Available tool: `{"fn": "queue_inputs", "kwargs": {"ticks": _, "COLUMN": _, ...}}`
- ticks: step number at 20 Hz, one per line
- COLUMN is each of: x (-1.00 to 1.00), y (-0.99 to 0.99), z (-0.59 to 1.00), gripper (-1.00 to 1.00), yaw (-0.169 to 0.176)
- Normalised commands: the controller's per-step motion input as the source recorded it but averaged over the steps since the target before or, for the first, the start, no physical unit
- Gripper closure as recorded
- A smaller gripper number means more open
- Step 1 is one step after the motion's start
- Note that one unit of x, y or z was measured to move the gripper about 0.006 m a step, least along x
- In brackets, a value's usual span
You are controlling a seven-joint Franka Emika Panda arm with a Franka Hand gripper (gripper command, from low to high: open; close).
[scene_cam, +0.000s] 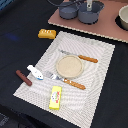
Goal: Interact with the objects in diverse but meaningful ways.
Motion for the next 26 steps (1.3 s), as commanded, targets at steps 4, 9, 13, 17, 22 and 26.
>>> {"fn": "queue_inputs", "kwargs": {"ticks": 4, "x": -0.49, "y": -0.81, "z": 0.00, "gripper": -1.00, "yaw": 0.000}}
{"fn": "queue_inputs", "kwargs": {"ticks": 9, "x": -0.54, "y": -0.77, "z": -0.05, "gripper": -1.00, "yaw": 0.000}}
{"fn": "queue_inputs", "kwargs": {"ticks": 13, "x": -0.57, "y": -0.74, "z": -0.10, "gripper": -1.00, "yaw": 0.000}}
{"fn": "queue_inputs", "kwargs": {"ticks": 17, "x": -0.73, "y": -0.66, "z": -0.19, "gripper": -1.00, "yaw": 0.000}}
{"fn": "queue_inputs", "kwargs": {"ticks": 22, "x": -0.85, "y": -0.61, "z": -0.31, "gripper": -1.00, "yaw": 0.000}}
{"fn": "queue_inputs", "kwargs": {"ticks": 26, "x": -0.92, "y": -0.55, "z": -0.38, "gripper": -1.00, "yaw": 0.000}}
